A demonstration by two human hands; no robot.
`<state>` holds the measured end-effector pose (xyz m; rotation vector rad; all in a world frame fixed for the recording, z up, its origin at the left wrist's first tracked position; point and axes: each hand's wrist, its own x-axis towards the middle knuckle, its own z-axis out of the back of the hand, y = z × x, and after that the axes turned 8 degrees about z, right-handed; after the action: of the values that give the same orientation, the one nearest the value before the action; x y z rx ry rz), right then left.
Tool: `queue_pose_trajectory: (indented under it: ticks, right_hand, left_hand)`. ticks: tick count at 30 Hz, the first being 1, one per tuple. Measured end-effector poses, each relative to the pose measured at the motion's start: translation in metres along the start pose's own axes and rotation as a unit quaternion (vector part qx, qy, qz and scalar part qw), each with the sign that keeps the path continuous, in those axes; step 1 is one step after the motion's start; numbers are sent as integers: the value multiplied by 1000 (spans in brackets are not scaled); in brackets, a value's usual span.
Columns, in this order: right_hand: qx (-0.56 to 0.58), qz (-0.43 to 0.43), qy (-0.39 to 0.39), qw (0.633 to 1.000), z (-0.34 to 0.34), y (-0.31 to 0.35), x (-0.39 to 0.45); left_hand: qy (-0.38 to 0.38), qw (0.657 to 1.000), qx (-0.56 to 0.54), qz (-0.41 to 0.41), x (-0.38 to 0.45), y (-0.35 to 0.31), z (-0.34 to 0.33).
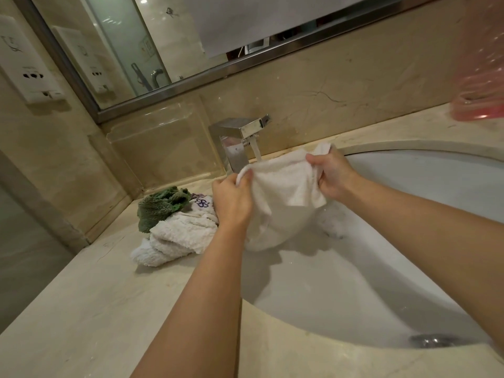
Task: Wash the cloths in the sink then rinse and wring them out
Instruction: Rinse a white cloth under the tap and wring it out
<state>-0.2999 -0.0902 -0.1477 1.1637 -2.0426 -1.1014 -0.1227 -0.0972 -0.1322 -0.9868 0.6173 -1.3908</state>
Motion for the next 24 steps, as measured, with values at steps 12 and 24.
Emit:
queue_pose_trajectory:
  ticks: [12,24]
  right_hand:
    - [-94,27,49,994,-14,-13,-1]
    - [-126,-1,178,976,-17,-19,-7]
  left_hand:
    - [-120,985,-123,29,1,-4,-1]
    - [-196,916,-343,72,1,-11,4]
